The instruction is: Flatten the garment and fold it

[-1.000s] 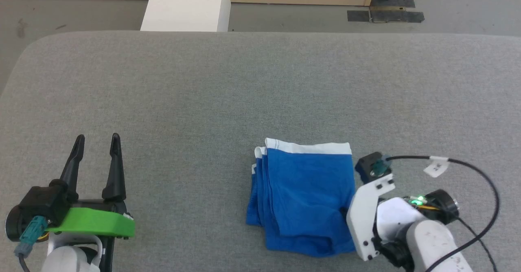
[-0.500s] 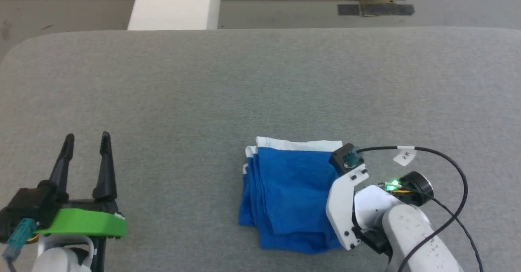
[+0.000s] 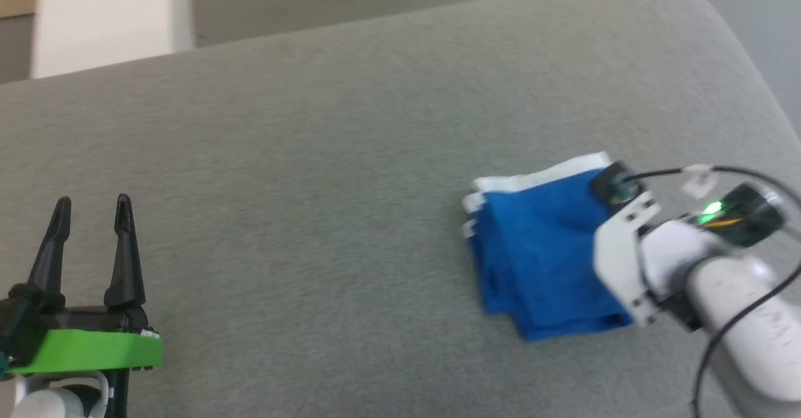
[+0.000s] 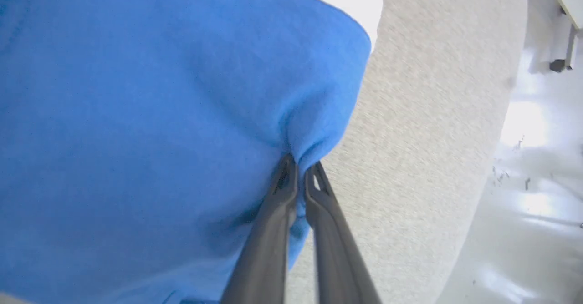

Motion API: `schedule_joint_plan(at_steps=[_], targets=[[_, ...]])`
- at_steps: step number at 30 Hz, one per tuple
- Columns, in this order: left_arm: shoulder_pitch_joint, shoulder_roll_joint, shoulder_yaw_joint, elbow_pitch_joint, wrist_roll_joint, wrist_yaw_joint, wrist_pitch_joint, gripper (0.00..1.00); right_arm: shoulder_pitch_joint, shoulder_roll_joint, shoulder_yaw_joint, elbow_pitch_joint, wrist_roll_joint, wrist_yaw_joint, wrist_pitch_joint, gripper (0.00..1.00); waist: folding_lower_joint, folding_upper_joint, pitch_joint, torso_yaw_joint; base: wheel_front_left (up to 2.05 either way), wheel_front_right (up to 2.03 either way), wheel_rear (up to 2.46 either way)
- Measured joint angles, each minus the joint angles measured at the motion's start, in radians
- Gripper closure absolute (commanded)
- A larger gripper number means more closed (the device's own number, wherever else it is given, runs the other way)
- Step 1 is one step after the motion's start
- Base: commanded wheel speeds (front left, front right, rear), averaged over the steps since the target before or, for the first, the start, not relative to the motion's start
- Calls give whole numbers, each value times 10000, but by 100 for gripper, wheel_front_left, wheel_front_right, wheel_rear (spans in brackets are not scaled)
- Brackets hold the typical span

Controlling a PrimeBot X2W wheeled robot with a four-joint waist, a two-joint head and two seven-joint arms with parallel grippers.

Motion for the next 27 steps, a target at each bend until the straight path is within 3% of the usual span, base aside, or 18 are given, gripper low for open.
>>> schedule_joint_plan(at_steps=[4,10,22,23,24,27], targets=[[3,232,-35,-295,-105,0,0,0,-231,-748,-662,44,-48,2,-132,100,0,0,455,-487,0,0,0],[-2,717,46,-614,-374,0,0,0,-256,-1285,-2136,125,-681,2,-468,100,0,0,1271,-743,0,0,0],[-26,1260,132,-721,-543,0,0,0,116,-552,-5616,-309,-2801,4,-1028,98,2,0,2339,-248,0,0,0],[-28,1266,136,-713,-546,0,0,0,151,-458,-5823,-337,-2876,4,-1066,60,1,0,2371,-198,0,0,0],[-31,1269,136,-711,-556,0,0,0,196,-384,-6006,-387,-3005,2,-1152,0,1,0,2404,-145,0,0,0],[-37,1267,132,-677,-556,0,0,0,261,-295,-6385,-410,-3206,2,-1392,0,2,0,2442,-37,0,0,0]])
